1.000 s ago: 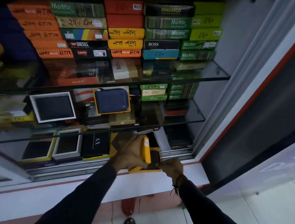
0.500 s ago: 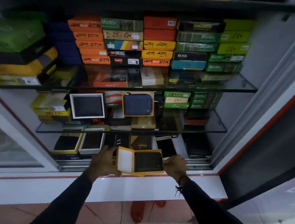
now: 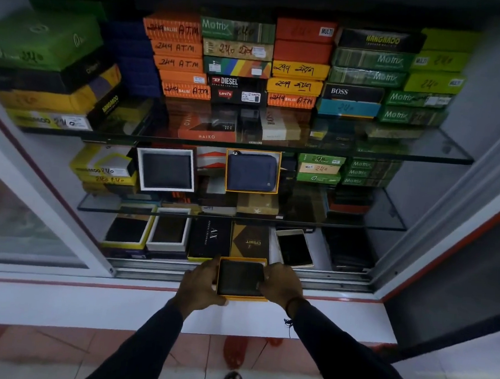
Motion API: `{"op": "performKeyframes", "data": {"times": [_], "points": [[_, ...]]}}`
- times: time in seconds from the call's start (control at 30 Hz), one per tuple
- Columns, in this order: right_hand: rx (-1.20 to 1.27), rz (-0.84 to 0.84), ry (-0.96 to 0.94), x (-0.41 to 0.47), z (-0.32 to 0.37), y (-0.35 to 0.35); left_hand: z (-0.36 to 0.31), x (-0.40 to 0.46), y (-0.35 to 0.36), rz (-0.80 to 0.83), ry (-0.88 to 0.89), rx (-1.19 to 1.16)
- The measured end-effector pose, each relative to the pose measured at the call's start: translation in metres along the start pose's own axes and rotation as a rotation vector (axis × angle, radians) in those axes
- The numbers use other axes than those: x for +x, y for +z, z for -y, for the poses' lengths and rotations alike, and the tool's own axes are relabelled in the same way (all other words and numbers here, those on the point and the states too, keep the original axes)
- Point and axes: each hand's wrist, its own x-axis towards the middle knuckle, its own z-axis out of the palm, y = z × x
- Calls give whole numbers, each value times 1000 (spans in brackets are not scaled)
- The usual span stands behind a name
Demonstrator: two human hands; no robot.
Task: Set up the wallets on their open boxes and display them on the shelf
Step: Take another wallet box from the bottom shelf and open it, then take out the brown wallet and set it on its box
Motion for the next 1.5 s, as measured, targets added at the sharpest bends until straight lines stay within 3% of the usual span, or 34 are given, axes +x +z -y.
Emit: {"op": "performKeyframes", "data": {"times": [0.2,0.33,0.47,0.6,0.73,0.87,1.0,1.1,1.23,1.5], "points": [[508,33,255,11,16,5,0,0,-6,-6,-8,-120],[775,12,276,16,29,1,4,2,-7,9,1,-165],[925,25,293,12,33,-17,12,2,-11,13,27,-376],[1037,180,329,7,14,-52,2,-2,-25,-14,1,-631],[1109,305,272,-3,2,-73,-21,-8,-37,26,26,-681],[1246,365,239,-13,-8,-77,-35,-15,-42,62,52,-857],[1484,429,258,-19,-13,-62,-50,-16,-37,68,-31,-1065],[1481,558,201,-26,-1,-48,-61,-16,-29,190,-34,-1278],[1375,462,89,-26,7,-49,-54,-14,-29,223,-33,-1377],[1223,234,68,-23,-16,-87,-25,-16,-39,-83,-61,-1168]]}}
